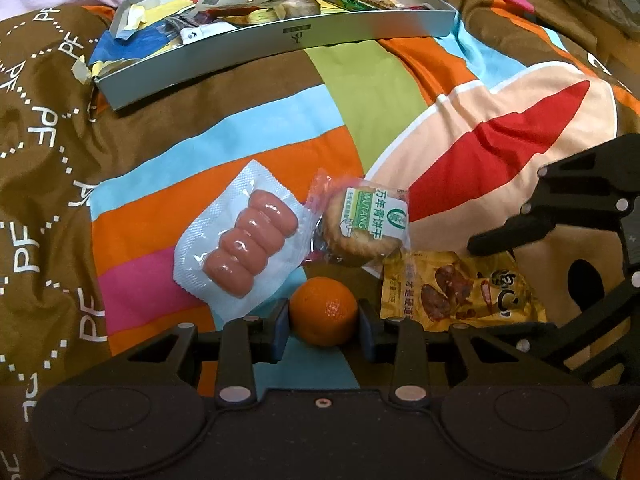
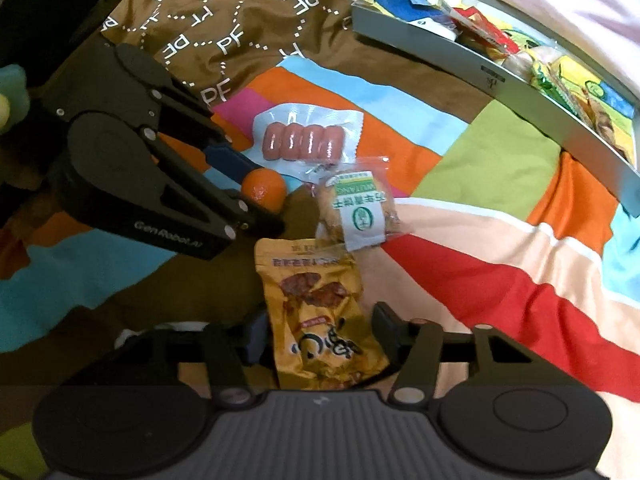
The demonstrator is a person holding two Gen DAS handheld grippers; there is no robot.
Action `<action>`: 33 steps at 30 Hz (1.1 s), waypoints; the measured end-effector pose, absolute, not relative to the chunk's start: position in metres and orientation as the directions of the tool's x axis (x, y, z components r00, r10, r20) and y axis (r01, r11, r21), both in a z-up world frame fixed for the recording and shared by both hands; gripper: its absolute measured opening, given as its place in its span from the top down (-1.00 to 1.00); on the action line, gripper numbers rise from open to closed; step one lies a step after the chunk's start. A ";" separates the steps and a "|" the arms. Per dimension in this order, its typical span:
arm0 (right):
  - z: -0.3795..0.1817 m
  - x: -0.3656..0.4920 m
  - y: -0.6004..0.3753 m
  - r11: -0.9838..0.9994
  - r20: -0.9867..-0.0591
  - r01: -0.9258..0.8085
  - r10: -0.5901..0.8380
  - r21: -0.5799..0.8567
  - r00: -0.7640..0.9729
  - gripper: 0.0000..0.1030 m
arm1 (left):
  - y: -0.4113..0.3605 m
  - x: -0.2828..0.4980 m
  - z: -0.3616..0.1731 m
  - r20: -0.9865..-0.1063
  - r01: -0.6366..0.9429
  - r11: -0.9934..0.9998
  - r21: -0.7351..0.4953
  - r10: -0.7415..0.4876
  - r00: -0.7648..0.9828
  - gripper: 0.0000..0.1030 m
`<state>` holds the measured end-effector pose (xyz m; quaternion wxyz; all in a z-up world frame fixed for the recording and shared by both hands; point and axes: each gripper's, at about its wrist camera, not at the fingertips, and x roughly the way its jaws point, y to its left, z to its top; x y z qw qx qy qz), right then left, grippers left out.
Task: Organize snacks
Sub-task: 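Grasp the mandarin orange with the left gripper while the right gripper grasps the gold snack bag, then carry the mandarin and gold snack bag toward the grey tray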
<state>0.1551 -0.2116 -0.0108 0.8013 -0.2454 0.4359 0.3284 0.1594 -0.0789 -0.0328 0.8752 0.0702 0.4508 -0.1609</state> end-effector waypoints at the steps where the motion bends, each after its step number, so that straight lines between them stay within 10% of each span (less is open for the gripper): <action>1: -0.011 0.153 -0.211 0.664 -0.859 -0.739 0.308 -0.114 0.409 -0.06 | -0.079 0.158 -0.032 -0.813 0.343 0.939 -0.015 -0.211 0.543 0.28; 33: 0.013 0.111 -0.210 0.565 -0.678 -0.623 0.144 -0.541 0.720 0.06 | -0.085 0.139 0.008 -0.686 0.291 0.913 0.287 -0.016 0.728 0.29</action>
